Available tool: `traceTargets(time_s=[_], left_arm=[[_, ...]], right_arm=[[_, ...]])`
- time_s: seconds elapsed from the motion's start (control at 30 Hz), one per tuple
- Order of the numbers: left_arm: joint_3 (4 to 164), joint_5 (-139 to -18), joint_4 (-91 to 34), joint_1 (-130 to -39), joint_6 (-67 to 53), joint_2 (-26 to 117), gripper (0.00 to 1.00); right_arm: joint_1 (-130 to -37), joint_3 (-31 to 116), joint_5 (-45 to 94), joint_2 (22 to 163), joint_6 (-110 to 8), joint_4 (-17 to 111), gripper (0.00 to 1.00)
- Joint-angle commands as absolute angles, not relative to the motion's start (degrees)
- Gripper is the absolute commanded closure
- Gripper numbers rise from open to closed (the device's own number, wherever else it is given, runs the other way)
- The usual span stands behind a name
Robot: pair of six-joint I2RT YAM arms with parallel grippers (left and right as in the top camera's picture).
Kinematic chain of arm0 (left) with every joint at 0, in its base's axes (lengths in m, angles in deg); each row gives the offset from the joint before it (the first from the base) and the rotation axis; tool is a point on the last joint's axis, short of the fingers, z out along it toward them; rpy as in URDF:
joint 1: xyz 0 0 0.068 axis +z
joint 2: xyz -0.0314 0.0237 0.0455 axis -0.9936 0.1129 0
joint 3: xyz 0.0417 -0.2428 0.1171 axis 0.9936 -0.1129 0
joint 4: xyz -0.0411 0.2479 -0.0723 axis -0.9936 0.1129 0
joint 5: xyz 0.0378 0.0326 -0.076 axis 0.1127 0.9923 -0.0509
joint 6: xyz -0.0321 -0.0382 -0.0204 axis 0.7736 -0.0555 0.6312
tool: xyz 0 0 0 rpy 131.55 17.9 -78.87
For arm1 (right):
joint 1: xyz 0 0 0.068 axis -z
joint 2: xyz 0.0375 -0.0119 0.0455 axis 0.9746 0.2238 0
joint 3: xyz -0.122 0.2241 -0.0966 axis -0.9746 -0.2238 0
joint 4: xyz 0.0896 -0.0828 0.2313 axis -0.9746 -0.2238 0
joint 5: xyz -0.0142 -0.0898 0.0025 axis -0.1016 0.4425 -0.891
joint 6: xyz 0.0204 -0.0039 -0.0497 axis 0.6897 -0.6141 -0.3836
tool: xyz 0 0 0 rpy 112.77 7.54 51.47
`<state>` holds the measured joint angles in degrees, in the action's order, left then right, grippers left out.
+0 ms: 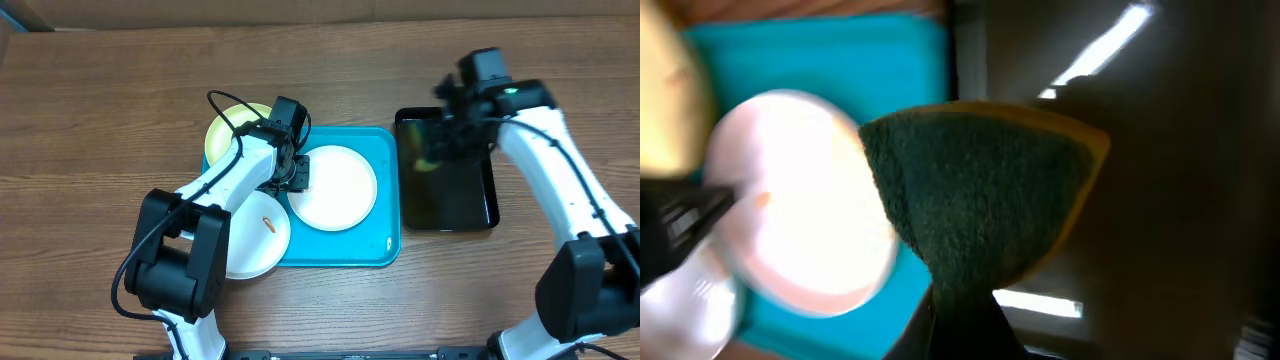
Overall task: Clean dirty plates on tray and stack at the side
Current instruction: 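Drop the sponge into the black tray and raise the right arm away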
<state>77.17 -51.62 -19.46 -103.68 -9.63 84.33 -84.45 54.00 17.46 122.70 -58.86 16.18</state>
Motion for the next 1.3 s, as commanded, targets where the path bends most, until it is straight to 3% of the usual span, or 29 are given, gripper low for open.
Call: traceTargets(time_s=[0.0, 0.33, 0.43, 0.47, 0.73, 0.87, 1.0, 1.27], left_arm=[[76.93, -52.54, -19.51, -103.79, -9.92, 84.93, 0.63], [76.93, -53.37, -19.49, -103.79, -9.94, 84.93, 0.60], [76.93, -53.39, -19.49, -103.79, -9.94, 84.93, 0.59], [76.93, -53.39, -19.49, -103.79, -9.94, 84.93, 0.59], [76.93, -53.37, -19.46, -103.79, -9.94, 84.93, 0.55], [76.93, -53.39, -19.46, -103.79, -9.94, 84.93, 0.56], [76.93, -53.43, -19.31, -103.90, -8.52, 84.93, 0.63], [76.93, -53.83, -19.31, -105.89, -5.54, 84.93, 0.62]], right_arm=[[-82.39, 52.04, 23.68, 122.53, -57.44, 16.20, 0.96], [-81.82, 34.16, 26.74, 122.53, -57.55, 31.72, 0.92], [-81.82, 30.38, 26.74, 122.53, -57.57, 36.83, 0.55], [-81.82, 29.98, 26.72, 122.53, -57.57, 37.51, 0.48], [-81.67, 43.05, 26.74, 121.74, -57.57, 27.85, 0.38], [-79.22, 53.72, 26.77, 121.74, -55.80, 21.14, 0.02], [-73.15, 60.76, 26.70, 121.74, -54.01, 17.38, 0.00], [-63.73, 61.37, 26.74, 121.89, -53.90, 16.35, 0.00]])
